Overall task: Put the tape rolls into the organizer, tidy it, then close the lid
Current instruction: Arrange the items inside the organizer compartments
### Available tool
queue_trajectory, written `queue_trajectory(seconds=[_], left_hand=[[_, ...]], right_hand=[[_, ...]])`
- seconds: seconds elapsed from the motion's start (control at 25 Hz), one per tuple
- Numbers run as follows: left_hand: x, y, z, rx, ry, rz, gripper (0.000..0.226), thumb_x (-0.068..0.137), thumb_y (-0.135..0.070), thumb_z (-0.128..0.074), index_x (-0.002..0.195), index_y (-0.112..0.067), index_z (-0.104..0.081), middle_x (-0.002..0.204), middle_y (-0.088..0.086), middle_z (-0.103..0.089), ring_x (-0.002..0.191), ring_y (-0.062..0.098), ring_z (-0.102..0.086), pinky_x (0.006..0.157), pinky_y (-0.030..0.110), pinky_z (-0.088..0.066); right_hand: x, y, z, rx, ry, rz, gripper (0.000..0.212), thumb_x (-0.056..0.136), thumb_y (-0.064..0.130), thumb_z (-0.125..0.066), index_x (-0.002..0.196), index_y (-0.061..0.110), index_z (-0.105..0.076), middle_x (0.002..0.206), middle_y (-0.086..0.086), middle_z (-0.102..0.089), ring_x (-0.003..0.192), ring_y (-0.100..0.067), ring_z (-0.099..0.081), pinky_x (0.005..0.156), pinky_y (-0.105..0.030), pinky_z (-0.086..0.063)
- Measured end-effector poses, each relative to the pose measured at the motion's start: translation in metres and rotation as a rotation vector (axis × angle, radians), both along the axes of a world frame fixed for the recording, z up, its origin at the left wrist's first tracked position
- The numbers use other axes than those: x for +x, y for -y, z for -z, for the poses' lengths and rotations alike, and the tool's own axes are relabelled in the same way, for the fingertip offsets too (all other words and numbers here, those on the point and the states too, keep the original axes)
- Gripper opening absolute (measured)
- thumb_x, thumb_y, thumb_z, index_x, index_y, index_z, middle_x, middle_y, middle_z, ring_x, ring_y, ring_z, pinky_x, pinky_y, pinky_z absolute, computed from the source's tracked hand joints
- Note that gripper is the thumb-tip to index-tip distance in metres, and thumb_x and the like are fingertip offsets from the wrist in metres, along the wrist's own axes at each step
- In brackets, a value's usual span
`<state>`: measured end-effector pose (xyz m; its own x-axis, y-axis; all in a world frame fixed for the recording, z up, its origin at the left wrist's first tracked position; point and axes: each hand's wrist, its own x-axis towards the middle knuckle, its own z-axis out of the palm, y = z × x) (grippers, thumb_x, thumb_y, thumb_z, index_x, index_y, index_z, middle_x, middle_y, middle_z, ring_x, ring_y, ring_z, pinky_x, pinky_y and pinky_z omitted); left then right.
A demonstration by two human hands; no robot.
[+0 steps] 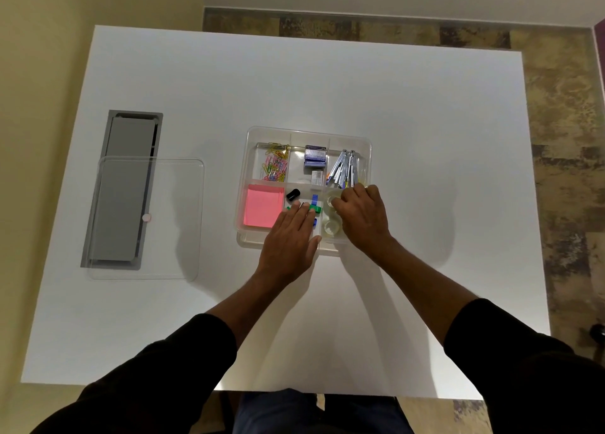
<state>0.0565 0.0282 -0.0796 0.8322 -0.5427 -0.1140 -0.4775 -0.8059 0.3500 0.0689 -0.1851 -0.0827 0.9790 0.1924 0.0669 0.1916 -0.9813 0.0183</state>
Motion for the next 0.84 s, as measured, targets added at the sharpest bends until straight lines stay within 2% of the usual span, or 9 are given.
queue_trajectory(seconds=[0.08,0.2,0.32,0.48,0.64,0.76,0.84], left_hand=[[0.000,0.001,-0.001,-0.005,0.004,0.000,0.063,0.101,-0.039,-0.070,0.150,-0.001,-0.056,0.157,0.022,-0.057,0.151,0.038,-0.049,0.126,0.053,-0.036],[0.000,0.002,-0.001,-0.009,0.008,-0.007,0.064,0.100,-0.039,-0.071,0.150,-0.001,-0.057,0.156,0.022,-0.058,0.150,0.038,-0.051,0.126,0.054,-0.038],[0.000,0.002,-0.002,-0.006,0.016,-0.008,0.063,0.100,-0.039,-0.073,0.148,-0.001,-0.058,0.154,0.022,-0.060,0.149,0.038,-0.052,0.125,0.053,-0.037],[-0.001,0.003,-0.002,-0.005,0.031,-0.015,0.063,0.098,-0.039,-0.075,0.147,-0.001,-0.059,0.152,0.021,-0.062,0.147,0.038,-0.054,0.124,0.050,-0.035],[-0.002,0.003,-0.004,-0.028,0.036,-0.043,0.061,0.099,-0.038,-0.074,0.148,-0.003,-0.059,0.153,0.020,-0.062,0.148,0.038,-0.053,0.125,0.049,-0.032],[-0.003,-0.001,-0.011,-0.101,0.038,-0.101,0.054,0.104,-0.033,-0.065,0.150,-0.007,-0.057,0.154,0.017,-0.061,0.150,0.036,-0.051,0.128,0.051,-0.032],[-0.007,-0.007,-0.018,-0.148,0.045,-0.146,0.051,0.106,-0.031,-0.061,0.152,-0.009,-0.055,0.156,0.014,-0.060,0.152,0.033,-0.048,0.130,0.050,-0.033]], right_hand=[[-0.002,-0.001,-0.002,0.026,0.005,0.059,0.018,0.096,0.012,-0.059,0.105,0.009,-0.074,0.094,-0.013,-0.074,0.089,-0.031,-0.064,0.080,-0.041,-0.044],[-0.006,-0.001,-0.005,0.027,-0.012,0.158,0.004,0.091,0.012,-0.074,0.095,0.010,-0.073,0.086,-0.011,-0.075,0.082,-0.029,-0.062,0.077,-0.040,-0.041],[-0.009,-0.002,-0.002,0.044,-0.025,0.188,0.005,0.089,0.009,-0.075,0.085,0.009,-0.071,0.074,-0.011,-0.073,0.076,-0.029,-0.058,0.075,-0.040,-0.040],[-0.008,-0.006,0.002,0.077,-0.028,0.194,0.007,0.088,0.011,-0.077,0.085,0.009,-0.071,0.075,-0.012,-0.074,0.076,-0.030,-0.059,0.074,-0.039,-0.041],[-0.010,-0.005,0.002,0.101,-0.017,0.195,0.012,0.087,0.012,-0.080,0.097,0.009,-0.073,0.082,-0.011,-0.077,0.080,-0.031,-0.062,0.075,-0.039,-0.042],[-0.015,0.001,-0.003,0.163,0.009,0.211,0.030,0.086,0.007,-0.081,0.116,0.011,-0.075,0.098,-0.010,-0.080,0.089,-0.031,-0.066,0.077,-0.039,-0.043],[-0.020,0.006,-0.011,0.202,0.051,0.228,0.036,0.084,-0.001,-0.078,0.117,0.013,-0.076,0.101,-0.007,-0.081,0.090,-0.030,-0.067,0.076,-0.038,-0.039]])
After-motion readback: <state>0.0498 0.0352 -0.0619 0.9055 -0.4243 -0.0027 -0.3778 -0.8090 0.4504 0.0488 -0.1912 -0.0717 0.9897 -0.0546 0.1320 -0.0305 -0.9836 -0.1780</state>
